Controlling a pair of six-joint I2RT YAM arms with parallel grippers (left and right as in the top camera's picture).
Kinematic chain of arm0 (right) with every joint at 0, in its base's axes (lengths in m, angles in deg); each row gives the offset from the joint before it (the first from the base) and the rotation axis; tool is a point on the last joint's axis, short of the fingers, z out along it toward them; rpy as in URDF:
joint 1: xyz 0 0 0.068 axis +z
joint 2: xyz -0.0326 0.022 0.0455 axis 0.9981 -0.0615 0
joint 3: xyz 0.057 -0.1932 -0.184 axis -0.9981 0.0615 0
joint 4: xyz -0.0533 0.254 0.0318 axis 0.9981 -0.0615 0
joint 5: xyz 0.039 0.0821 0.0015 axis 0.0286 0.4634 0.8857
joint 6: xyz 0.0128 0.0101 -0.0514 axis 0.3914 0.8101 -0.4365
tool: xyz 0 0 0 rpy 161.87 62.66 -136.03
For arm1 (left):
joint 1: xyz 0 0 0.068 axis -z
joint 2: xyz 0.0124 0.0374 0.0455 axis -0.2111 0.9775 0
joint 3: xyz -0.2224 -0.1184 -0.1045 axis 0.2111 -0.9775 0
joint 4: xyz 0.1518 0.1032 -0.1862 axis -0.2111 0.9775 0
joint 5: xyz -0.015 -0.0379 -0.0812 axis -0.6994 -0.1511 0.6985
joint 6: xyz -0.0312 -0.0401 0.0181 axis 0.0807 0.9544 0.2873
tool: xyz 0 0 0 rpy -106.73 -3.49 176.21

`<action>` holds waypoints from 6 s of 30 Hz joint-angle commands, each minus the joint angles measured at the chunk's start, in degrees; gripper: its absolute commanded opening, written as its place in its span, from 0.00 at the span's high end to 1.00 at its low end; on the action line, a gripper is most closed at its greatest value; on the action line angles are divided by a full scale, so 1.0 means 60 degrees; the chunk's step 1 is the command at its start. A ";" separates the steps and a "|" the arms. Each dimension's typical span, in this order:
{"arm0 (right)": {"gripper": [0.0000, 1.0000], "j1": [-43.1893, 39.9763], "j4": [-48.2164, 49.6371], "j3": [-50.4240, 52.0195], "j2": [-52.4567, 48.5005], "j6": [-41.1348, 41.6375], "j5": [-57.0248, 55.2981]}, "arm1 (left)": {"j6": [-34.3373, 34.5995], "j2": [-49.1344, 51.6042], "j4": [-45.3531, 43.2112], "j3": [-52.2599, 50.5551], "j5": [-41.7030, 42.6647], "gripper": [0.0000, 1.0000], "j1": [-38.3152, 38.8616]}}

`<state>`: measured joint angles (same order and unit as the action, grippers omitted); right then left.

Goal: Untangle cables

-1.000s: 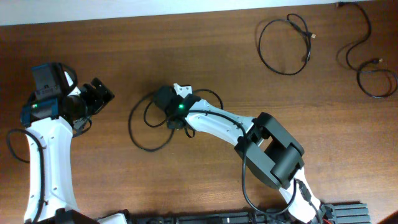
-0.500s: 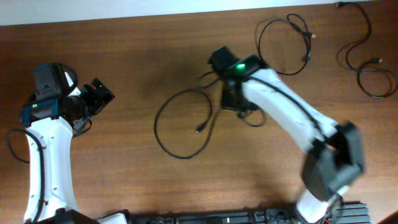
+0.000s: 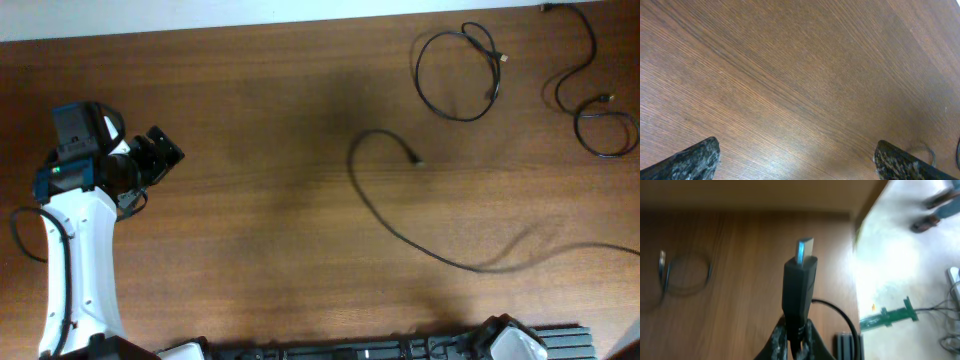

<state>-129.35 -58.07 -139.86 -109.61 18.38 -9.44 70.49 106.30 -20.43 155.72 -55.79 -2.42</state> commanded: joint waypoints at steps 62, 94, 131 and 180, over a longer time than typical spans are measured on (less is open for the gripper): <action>0.01 0.8072 0.5104 0.3519 -0.6863 -0.6641 0.6025 | 0.0084 0.0011 -0.0022 -0.0036 0.0066 0.01 -0.0015; 0.01 0.9956 0.5049 0.5351 -0.6659 -0.6433 0.6240 | 0.0084 0.0011 -0.0022 -0.0036 0.0066 0.01 -0.0015; 0.96 -0.0288 1.1672 0.5198 -0.6674 -0.1942 0.3457 | 0.0084 0.0011 -0.0022 -0.0036 0.0066 0.01 -0.0015; 0.16 0.0586 0.9588 0.3650 -0.4976 -0.3978 0.3628 | 0.0084 0.0011 -0.0022 -0.0036 0.0066 0.01 -0.0015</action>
<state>-126.57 0.99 -114.57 -147.99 -5.82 8.03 70.49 106.37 -20.45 155.69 -55.76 -2.40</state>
